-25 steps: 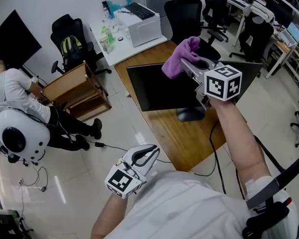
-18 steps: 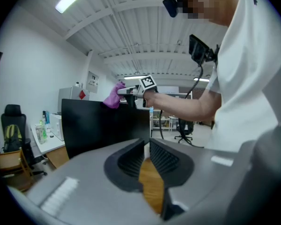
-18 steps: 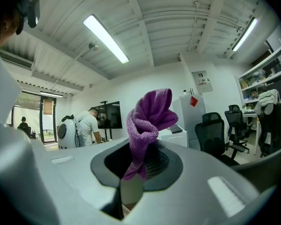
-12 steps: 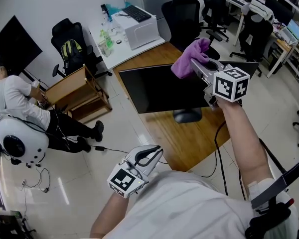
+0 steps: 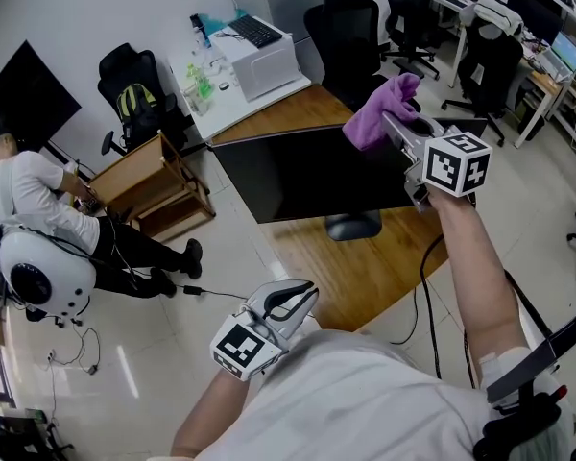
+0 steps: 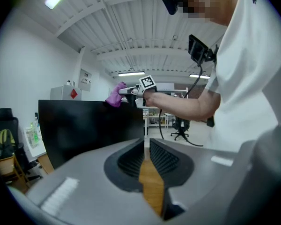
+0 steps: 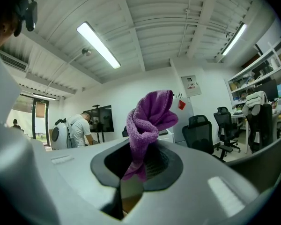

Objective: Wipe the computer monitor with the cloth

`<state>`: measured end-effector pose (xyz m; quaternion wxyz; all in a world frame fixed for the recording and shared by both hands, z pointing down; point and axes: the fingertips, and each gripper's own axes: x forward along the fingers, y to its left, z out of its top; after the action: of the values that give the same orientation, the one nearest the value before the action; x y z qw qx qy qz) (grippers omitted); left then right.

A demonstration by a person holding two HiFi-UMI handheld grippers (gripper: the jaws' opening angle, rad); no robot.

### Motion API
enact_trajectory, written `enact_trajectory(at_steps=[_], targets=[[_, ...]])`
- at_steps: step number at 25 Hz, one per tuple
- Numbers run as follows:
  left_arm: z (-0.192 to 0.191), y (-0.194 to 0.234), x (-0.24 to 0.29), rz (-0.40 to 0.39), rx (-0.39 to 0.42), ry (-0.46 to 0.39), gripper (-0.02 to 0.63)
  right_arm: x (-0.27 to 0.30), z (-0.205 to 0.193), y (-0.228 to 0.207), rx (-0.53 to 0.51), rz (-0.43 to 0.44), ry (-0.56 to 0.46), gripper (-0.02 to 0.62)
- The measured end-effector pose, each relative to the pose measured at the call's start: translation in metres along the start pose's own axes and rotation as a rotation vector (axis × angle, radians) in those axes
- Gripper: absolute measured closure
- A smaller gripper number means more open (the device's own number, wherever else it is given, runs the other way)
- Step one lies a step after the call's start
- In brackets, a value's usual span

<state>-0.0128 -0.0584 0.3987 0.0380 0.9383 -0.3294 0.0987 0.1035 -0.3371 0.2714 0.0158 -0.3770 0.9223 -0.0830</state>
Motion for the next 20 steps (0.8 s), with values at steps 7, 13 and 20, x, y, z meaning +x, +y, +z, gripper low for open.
enact_trajectory(at_steps=[7,13,20], targets=[[0.004,-0.009,0.016,-0.016,0.006,0.022,0.549,-0.018,0.003,-0.027,0.013,-0.03,-0.015,0.548],[0.004,-0.017,0.028,-0.03,0.01,0.018,0.549,-0.032,0.003,-0.045,0.007,-0.054,-0.014,0.548],[0.006,-0.029,0.046,-0.044,-0.002,0.008,0.549,-0.053,0.004,-0.072,0.006,-0.094,-0.01,0.548]])
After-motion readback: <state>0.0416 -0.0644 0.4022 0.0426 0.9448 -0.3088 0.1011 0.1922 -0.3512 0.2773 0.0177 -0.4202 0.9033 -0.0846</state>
